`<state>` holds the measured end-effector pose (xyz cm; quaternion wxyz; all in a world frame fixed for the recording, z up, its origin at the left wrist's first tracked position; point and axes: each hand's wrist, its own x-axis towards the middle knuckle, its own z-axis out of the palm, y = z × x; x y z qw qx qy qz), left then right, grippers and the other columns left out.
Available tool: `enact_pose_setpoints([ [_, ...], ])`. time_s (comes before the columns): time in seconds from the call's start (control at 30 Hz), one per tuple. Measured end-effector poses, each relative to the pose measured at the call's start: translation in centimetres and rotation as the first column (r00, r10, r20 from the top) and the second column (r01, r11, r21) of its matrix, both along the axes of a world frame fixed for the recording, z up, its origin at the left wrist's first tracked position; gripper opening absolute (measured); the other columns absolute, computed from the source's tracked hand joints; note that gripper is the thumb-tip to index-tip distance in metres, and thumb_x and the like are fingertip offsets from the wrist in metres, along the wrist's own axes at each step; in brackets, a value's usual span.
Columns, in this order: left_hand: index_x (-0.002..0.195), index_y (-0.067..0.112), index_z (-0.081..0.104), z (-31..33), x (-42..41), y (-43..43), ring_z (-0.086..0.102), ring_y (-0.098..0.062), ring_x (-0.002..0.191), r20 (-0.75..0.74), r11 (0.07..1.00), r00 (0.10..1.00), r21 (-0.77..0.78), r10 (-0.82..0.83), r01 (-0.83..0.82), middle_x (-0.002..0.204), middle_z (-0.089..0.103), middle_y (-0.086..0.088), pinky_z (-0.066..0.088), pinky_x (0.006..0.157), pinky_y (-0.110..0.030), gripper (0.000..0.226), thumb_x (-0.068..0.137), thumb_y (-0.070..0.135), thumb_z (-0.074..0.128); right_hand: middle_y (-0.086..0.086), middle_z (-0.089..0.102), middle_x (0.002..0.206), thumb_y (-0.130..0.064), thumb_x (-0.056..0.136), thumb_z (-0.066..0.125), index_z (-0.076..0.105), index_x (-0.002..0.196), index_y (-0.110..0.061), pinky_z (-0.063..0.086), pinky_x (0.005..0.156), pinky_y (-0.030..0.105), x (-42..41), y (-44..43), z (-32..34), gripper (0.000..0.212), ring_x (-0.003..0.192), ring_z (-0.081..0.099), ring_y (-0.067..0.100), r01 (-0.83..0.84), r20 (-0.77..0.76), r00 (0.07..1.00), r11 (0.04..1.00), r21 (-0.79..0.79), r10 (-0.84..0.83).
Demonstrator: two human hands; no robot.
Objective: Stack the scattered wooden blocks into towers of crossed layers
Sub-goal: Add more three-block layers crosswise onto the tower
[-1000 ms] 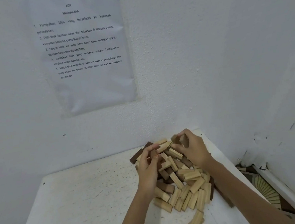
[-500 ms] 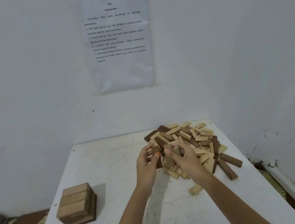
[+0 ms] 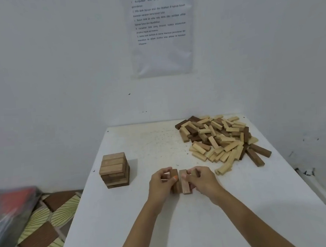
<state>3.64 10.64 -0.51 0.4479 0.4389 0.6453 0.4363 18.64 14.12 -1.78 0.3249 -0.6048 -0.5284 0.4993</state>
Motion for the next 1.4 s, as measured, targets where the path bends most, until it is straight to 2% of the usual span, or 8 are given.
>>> enact_pose_setpoints([
  [0.17, 0.123, 0.010, 0.062, -1.2, -0.5, -1.2, 0.059, -0.010, 0.085, -0.050, 0.999, 0.998, -0.012, -0.033, 0.033, 0.096, 0.062, -0.002, 0.045, 0.066, -0.009, 0.037, 0.087, 0.011, 0.070, 0.031, 0.062, 0.094, -0.022, 0.081, 0.077, 0.050, 0.072, -0.007, 0.045, 0.063, 0.031, -0.7, -1.5, 0.3, 0.032, 0.068, 0.051, 0.018, 0.015, 0.045, 0.999, 0.998, 0.053, -0.018],
  [0.33, 0.116, 0.011, 0.064, -1.7, 0.1, -1.2, 0.056, -0.006, 0.084, -0.169, 0.999, 0.986, 0.039, -0.004, 0.011, 0.104, 0.059, -0.007, 0.045, 0.065, -0.007, 0.033, 0.084, 0.011, 0.073, 0.003, 0.034, 0.060, -0.021, 0.087, 0.068, 0.031, 0.060, -0.017, 0.033, 0.053, 0.021, -0.7, -2.4, 1.2, 0.046, 0.059, 0.037, 0.016, -0.018, 0.052, 0.999, 0.999, 0.040, 0.016],
  [0.53, 0.122, 0.009, 0.061, -2.0, -0.4, -1.3, 0.057, -0.016, 0.088, -0.091, 0.998, 0.996, 0.058, 0.011, -0.006, 0.103, 0.059, -0.011, 0.052, 0.083, -0.027, 0.027, 0.094, 0.008, 0.058, 0.004, 0.035, 0.070, -0.004, 0.087, 0.038, 0.042, 0.067, -0.016, 0.029, 0.054, 0.025, 0.4, -1.3, 1.7, 0.023, 0.058, 0.035, 0.015, 0.101, -0.042, 0.993, 0.979, -0.176, -0.110],
  [0.7, 0.119, 0.019, 0.060, -1.9, -0.9, -1.7, 0.057, -0.016, 0.097, -0.039, 0.997, 0.999, 0.074, -0.034, 0.037, 0.114, 0.057, -0.002, 0.052, 0.086, -0.025, 0.033, 0.094, 0.000, 0.051, -0.001, 0.057, 0.099, -0.014, 0.097, 0.049, 0.061, 0.116, -0.014, 0.039, 0.060, 0.017, 1.2, -1.9, 1.4, 0.023, 0.080, 0.051, 0.008, 0.116, 0.031, 0.993, 0.993, -0.016, -0.116],
  [0.97, 0.118, 0.022, 0.060, -1.9, -0.4, -2.1, 0.055, -0.006, 0.095, -0.038, 0.993, 0.996, 0.089, -0.079, 0.082, 0.115, 0.055, 0.001, 0.047, 0.075, -0.007, 0.036, 0.092, -0.002, 0.057, -0.002, 0.056, 0.075, -0.007, 0.092, 0.061, 0.067, 0.114, -0.005, 0.039, 0.061, 0.008, 0.8, -2.4, 0.1, 0.023, 0.073, 0.054, 0.006, 0.100, 0.108, 0.988, 0.987, 0.125, -0.114],
  [1.1, 0.131, 0.023, 0.053, -1.8, -0.3, -2.3, 0.055, -0.007, 0.100, -0.113, 0.982, 0.982, 0.099, -0.149, 0.161, 0.123, 0.049, 0.007, 0.046, 0.078, -0.007, 0.044, 0.095, -0.003, 0.051, 0.000, 0.056, 0.090, -0.014, 0.089, 0.065, 0.058, 0.120, -0.014, 0.043, 0.060, 0.009, 0.8, -3.3, 0.6, 0.031, 0.077, 0.054, 0.006, 0.033, 0.083, 0.996, 0.990, 0.141, -0.045],
  [1.27, 0.130, 0.019, 0.055, -2.0, -0.5, -2.3, 0.053, -0.003, 0.102, -0.185, 0.973, 0.964, 0.091, -0.191, 0.211, 0.126, 0.055, -0.003, 0.045, 0.079, -0.005, 0.040, 0.096, -0.001, 0.049, -0.001, 0.040, 0.118, -0.006, 0.077, 0.073, 0.035, 0.137, -0.030, 0.046, 0.071, 0.012, 1.7, -4.9, 0.0, 0.075, 0.091, 0.050, 0.007, -0.260, 0.207, 0.953, 0.949, 0.180, 0.222],
  [1.4, 0.133, 0.023, 0.051, -1.6, -0.8, -2.4, 0.051, -0.001, 0.101, -0.203, 0.963, 0.949, 0.072, -0.240, 0.259, 0.129, 0.053, -0.003, 0.042, 0.079, -0.003, 0.042, 0.096, 0.005, 0.054, -0.002, 0.042, 0.118, -0.003, 0.079, 0.073, 0.036, 0.141, -0.024, 0.046, 0.072, 0.012, 2.7, -4.5, 0.1, 0.075, 0.090, 0.051, 0.008, -0.304, 0.198, 0.943, 0.934, 0.187, 0.268],
])
